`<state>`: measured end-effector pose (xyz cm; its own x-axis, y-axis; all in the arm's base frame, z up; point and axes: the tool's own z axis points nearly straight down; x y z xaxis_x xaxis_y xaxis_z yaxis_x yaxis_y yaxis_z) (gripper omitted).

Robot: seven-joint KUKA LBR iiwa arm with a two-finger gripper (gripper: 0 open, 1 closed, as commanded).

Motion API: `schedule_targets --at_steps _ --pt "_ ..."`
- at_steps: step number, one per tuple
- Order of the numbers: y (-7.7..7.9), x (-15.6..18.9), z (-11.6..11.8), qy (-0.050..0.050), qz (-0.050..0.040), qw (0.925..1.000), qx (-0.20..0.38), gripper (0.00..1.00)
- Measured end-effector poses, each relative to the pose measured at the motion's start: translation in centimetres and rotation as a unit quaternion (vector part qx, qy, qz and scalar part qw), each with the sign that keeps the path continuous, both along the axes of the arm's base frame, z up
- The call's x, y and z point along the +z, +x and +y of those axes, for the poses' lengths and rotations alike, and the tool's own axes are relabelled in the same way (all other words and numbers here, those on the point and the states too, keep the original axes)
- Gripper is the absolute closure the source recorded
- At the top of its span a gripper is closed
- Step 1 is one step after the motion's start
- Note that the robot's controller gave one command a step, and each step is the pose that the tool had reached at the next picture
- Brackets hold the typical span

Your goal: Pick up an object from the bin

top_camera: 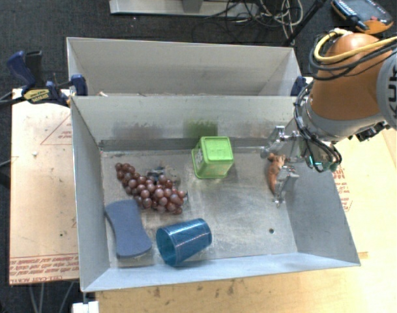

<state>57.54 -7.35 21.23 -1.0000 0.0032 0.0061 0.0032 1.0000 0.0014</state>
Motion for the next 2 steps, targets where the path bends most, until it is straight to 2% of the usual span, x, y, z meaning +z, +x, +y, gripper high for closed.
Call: schedule_targets --at_steps 1,2 --pt "0.1 0.5 0.0 0.0 -0.0036 1.0 0.001 0.0" --pt "0.6 -0.7 -4.6 0.0 -0.0055 0.9997 -0.023 0.0"
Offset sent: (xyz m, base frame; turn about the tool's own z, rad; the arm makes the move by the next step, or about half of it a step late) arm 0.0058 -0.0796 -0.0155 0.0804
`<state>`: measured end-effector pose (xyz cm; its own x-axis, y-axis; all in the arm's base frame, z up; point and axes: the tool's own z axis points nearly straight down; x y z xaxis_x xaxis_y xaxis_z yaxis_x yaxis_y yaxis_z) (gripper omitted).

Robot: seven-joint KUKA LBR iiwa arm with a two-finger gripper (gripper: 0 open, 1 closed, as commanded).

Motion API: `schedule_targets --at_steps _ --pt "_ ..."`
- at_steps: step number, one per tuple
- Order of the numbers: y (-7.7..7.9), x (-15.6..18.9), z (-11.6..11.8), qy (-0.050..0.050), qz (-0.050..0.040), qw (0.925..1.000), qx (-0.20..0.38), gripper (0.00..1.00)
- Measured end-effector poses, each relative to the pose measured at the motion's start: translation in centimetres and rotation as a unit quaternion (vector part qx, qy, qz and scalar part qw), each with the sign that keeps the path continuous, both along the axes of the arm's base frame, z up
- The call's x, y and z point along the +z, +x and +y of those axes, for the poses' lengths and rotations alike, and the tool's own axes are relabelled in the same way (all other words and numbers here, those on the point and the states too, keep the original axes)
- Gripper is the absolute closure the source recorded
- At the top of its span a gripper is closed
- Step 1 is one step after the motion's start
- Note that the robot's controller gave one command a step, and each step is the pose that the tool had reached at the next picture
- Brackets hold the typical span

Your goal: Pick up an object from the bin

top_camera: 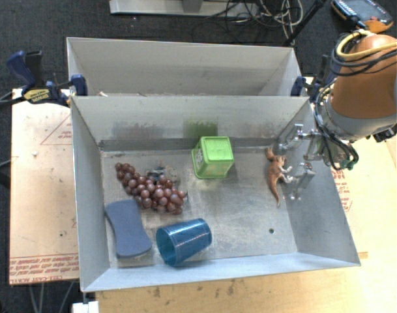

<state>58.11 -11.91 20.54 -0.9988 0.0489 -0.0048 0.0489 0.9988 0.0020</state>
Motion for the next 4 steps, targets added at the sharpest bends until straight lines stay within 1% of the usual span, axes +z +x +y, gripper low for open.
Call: schedule_targets --at_steps 1,2,3,4 --pt "1.4 -4.7 -2.1 -0.003 -0.0025 0.9999 0.014 0.0" --pt "4.4 -8.6 -3.0 0.0 0.0012 1.0 0.004 0.0" --pt "6.2 -12.8 -3.0 -0.001 -0.0034 0.9931 0.117 1.0" --pt "6.2 -12.8 -3.0 -0.001 -0.0035 0.9931 0.117 1.0"
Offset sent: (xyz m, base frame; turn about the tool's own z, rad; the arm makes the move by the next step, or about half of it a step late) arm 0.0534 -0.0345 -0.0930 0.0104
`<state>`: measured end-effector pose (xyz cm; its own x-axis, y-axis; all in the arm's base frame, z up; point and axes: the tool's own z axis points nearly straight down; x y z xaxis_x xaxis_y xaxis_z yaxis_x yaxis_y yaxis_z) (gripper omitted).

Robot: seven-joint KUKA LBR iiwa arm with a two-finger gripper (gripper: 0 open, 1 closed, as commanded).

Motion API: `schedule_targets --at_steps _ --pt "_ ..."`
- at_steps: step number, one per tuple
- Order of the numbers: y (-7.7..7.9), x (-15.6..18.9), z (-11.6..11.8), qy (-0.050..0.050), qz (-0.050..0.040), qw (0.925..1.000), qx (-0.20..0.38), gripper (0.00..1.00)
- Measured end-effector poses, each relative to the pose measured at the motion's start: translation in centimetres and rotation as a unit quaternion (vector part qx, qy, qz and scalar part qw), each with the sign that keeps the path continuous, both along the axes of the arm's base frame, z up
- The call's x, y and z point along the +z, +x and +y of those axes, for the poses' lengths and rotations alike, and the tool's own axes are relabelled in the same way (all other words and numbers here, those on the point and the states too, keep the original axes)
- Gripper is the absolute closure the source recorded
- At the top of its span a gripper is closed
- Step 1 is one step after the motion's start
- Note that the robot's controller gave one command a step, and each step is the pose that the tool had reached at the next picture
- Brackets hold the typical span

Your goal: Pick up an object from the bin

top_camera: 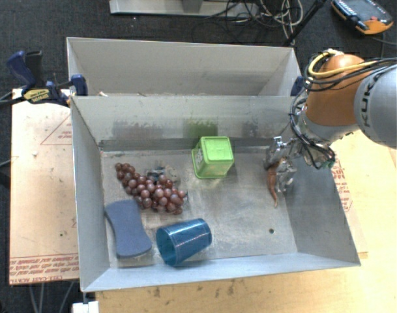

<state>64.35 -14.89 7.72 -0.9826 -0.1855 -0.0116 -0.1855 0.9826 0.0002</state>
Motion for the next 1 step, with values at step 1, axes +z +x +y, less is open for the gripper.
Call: schedule_targets --at_steps 1 --pt "-2.75 18.37 3.07 -0.002 0.0002 0.9979 0.065 1.0"
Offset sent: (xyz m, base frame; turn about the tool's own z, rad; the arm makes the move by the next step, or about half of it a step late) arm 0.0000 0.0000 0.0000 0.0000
